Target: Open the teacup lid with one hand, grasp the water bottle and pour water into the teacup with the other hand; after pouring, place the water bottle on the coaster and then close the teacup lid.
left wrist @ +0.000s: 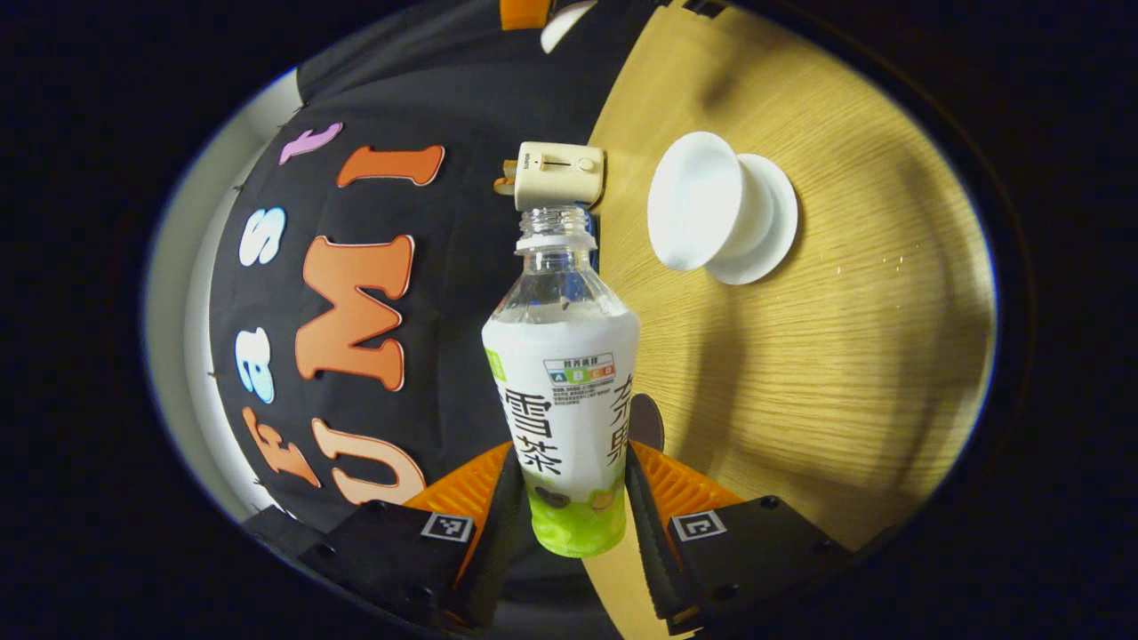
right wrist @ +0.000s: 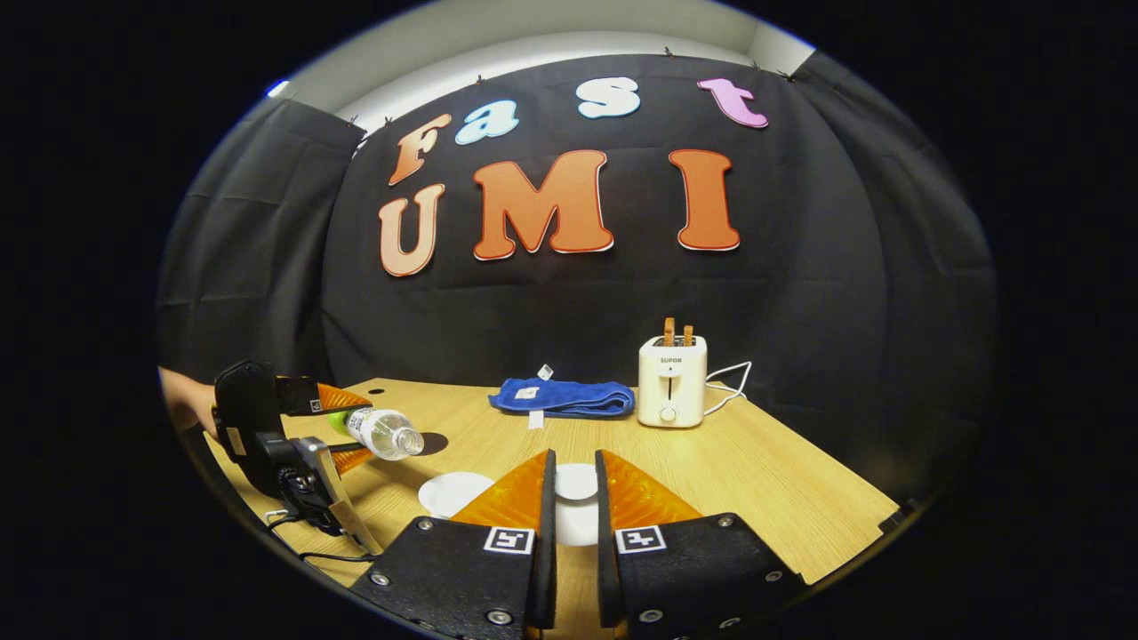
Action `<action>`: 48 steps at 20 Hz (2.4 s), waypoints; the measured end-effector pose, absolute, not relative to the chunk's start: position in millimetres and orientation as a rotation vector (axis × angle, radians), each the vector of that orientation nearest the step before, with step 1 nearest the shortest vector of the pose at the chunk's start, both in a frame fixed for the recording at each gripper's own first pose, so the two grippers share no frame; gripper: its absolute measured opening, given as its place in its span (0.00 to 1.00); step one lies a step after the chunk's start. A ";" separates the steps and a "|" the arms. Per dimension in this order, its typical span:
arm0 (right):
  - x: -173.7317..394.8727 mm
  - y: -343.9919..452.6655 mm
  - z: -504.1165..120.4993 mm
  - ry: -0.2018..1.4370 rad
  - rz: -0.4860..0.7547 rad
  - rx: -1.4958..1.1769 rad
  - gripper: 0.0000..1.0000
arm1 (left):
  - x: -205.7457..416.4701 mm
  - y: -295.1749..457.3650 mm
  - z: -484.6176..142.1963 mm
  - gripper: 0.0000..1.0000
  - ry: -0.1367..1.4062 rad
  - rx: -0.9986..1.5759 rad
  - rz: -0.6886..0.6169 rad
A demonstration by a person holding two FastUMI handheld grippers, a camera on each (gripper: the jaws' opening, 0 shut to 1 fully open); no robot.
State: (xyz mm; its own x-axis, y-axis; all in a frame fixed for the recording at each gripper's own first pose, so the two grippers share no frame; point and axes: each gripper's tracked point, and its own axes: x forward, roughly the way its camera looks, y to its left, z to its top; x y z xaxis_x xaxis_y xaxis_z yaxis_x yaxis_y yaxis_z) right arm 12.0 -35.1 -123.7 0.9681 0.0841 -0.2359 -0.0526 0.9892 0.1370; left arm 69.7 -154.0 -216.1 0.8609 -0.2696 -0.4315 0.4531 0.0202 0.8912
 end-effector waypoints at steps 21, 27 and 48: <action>-1.0 -70.6 -135.1 0.251 0.037 0.158 0.19 | 76.5 -175.1 -187.2 0.66 0.014 1.771 -0.558; -2.7 -74.5 -135.2 0.246 0.038 0.164 0.19 | 75.9 -177.1 -182.2 0.66 -0.007 1.800 -0.561; -8.0 -77.3 -136.9 0.242 0.044 0.169 0.19 | 78.3 -178.5 -161.8 0.68 -0.139 1.976 -0.470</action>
